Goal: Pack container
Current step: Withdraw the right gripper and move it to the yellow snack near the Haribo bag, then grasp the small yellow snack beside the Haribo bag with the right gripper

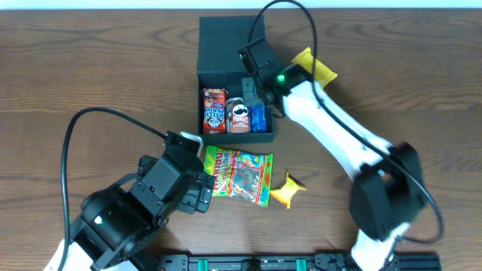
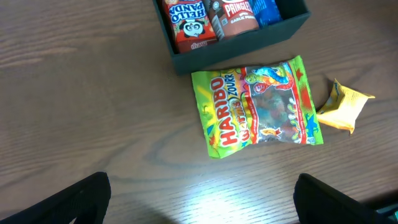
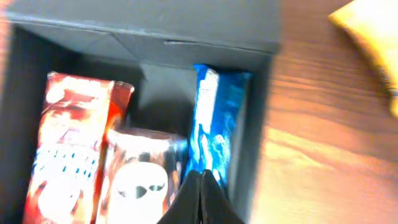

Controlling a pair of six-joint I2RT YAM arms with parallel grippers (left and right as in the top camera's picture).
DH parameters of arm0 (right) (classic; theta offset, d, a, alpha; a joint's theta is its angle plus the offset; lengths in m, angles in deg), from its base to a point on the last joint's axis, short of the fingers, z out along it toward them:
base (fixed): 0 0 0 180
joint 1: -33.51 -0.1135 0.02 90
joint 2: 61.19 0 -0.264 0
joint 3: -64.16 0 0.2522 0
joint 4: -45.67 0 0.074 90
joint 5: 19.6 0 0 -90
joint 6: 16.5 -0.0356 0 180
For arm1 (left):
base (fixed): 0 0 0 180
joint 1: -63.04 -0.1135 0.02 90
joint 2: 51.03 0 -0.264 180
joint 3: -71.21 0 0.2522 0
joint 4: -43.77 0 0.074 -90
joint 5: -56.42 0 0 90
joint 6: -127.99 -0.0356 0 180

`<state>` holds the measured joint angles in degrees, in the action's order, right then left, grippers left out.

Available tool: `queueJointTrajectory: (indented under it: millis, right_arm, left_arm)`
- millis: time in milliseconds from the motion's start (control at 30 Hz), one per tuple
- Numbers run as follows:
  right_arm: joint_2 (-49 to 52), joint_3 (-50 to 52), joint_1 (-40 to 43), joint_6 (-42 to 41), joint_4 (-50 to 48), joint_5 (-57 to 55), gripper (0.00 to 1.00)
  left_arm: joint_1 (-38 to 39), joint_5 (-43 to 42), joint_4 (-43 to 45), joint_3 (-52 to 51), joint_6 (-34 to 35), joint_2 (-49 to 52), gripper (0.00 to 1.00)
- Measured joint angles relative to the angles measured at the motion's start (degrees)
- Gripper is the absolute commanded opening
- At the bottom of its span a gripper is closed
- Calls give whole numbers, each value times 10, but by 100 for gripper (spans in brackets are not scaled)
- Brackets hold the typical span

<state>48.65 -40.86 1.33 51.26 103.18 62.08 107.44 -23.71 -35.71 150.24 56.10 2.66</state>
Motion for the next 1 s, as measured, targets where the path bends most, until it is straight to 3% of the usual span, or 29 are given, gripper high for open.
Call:
queueJointTrajectory:
  millis: [167,300,467,667,767,1000]
  right_arm:
    - [-82,1,-5,-11,101,-20,1]
    - [-151,50,-8,-75,136,-29,4]
    - [-239,178,-17,-187,141,-26,23]
    - [-324,304,-48,-291,138,-16,64]
    - [-351,353,-56,-333,137,-12,72]
    - [-362,433,-92,-408,89,17,77]
  left_arm:
    - [0,0,0,0,0,0,95]
    - [0,0,0,0,0,0,95]
    - [0,0,0,0,0,0,95]
    - [0,0,0,0,0,0,95]
    - [0,0,0,0,0,0,95]
    - [0,0,0,0,0,0,95]
